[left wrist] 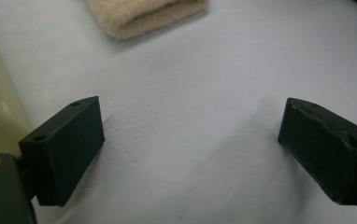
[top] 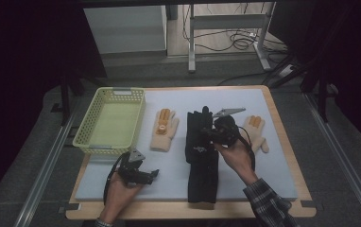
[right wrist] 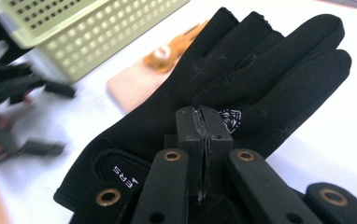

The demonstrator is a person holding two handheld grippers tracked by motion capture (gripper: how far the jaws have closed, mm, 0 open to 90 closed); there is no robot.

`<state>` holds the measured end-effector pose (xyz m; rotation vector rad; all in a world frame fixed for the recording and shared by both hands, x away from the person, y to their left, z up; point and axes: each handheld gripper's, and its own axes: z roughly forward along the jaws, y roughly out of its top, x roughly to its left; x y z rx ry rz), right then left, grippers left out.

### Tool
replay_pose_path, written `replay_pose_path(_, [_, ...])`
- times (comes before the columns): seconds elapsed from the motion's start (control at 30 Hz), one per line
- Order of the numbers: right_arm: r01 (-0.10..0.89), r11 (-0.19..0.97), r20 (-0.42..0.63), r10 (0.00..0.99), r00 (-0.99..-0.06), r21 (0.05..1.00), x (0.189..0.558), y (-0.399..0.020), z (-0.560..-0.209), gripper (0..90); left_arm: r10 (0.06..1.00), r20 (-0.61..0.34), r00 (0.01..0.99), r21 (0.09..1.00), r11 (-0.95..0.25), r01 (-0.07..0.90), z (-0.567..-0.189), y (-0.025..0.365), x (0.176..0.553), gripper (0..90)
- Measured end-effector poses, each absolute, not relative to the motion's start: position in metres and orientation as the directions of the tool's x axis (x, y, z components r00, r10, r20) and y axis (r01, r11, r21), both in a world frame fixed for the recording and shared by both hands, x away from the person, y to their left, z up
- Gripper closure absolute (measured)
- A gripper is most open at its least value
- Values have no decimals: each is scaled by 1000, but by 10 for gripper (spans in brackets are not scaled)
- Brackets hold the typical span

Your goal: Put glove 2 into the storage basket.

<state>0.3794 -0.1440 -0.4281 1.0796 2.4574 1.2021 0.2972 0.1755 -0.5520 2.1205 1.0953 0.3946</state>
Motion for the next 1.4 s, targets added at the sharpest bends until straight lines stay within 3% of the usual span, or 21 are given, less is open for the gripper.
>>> replay_pose_path(0.4, [558,425,167,670,-724,713,299,-162,-437,874,801,-50,596,707,-394,588,-552,176,297,71])
replay_pose_path(0.67, [608,431,165,710,-685,667,292,-164,-478,868,801,-48,596,708,-394,587,-552,176,297,71])
replay_pose_path(0.77, [609,442,178,694,-697,658,292,-163,-495,776,801,-49,596,708,-394,587,-552,176,297,71])
replay_pose_path(0.8, [602,437,184,687,-703,668,293,-164,-497,656,802,-48,596,708,-393,587,-552,176,297,71])
replay_pose_path(0.97, [558,426,137,695,-706,713,293,-183,-484,585,802,-48,596,708,-393,586,-552,176,297,71])
replay_pose_path(1.07, [551,418,127,703,-699,722,293,-200,-486,650,802,-49,596,708,-393,587,-552,176,297,70])
replay_pose_path(1.13, [555,449,126,688,-715,700,290,-213,-501,814,801,-49,596,708,-394,587,-552,176,297,71])
replay_pose_path(1.27, [566,480,133,672,-728,670,285,-215,-523,871,802,-49,596,708,-393,587,-552,176,297,70])
replay_pose_path(1.4, [540,462,151,645,-749,703,279,-213,-529,884,801,-49,596,707,-393,587,-552,176,297,70])
